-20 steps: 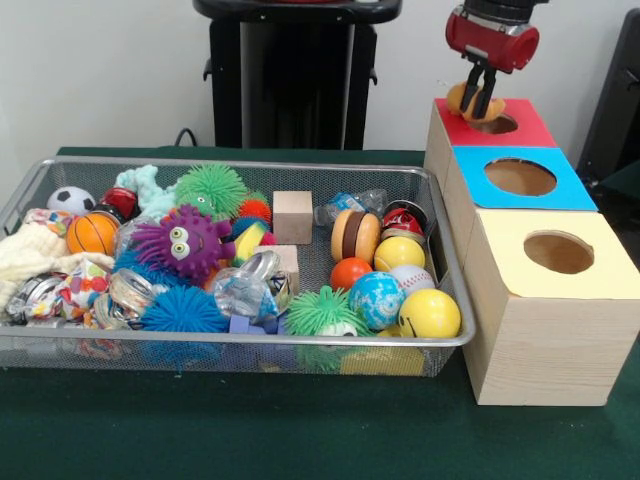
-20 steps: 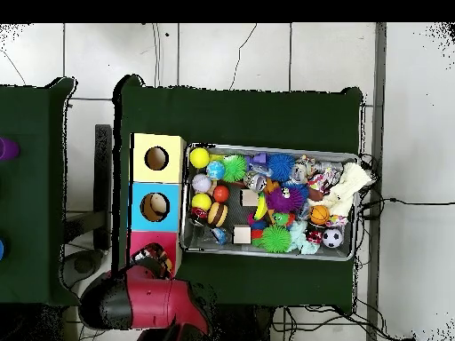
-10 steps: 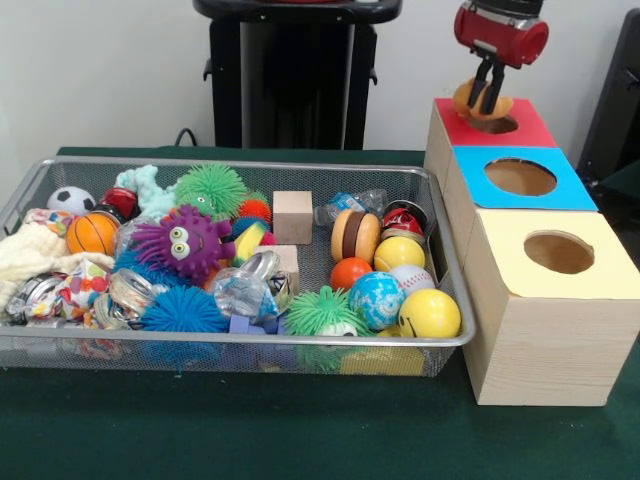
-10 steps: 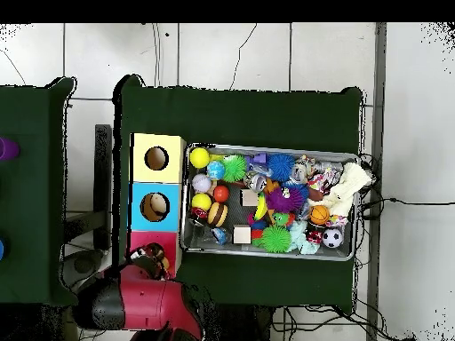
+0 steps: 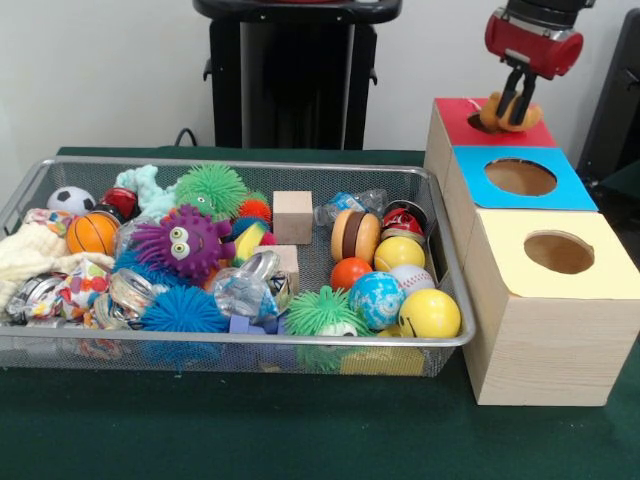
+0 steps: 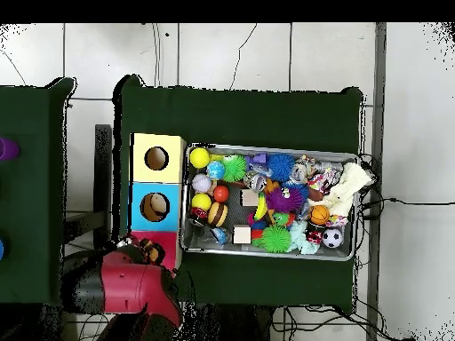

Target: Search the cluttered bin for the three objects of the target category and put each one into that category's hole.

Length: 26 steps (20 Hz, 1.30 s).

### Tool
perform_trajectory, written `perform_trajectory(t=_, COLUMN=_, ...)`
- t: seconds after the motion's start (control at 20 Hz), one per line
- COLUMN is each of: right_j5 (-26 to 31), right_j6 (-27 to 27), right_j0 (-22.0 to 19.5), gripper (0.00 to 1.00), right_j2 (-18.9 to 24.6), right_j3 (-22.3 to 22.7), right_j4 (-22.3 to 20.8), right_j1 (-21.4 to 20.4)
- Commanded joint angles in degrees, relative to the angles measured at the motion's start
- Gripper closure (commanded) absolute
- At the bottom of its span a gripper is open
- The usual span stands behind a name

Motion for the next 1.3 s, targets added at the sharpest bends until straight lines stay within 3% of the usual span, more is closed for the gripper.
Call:
perform_trajectory(t=0.05, right_j5=8.91, right_j6=13.78, right_j0=0.32, gripper=1.0, right_j2=-0.85, right_j3=-9.96, right_j4=4.14, right_j1=4.63)
perform_trajectory(t=0.4, right_j5=7.7, right_j6=12.42, right_j0=0.32, gripper=1.0, right_j2=-1.24, right_j3=-9.12, right_j4=5.13, right_j1=4.98)
perform_trajectory(t=1.05, right_j5=-8.25, right_j6=6.67, right_j0=-5.47, gripper=1.0, right_j2=4.71, right_j3=6.61, right_j4=2.81, right_j1=1.03)
perform_trajectory(t=1.3, right_j5=-9.54, right_j6=6.23, right_j0=-6.53, gripper=1.0, right_j2=5.57, right_j3=8.4, right_j4=2.21, right_j1=0.02)
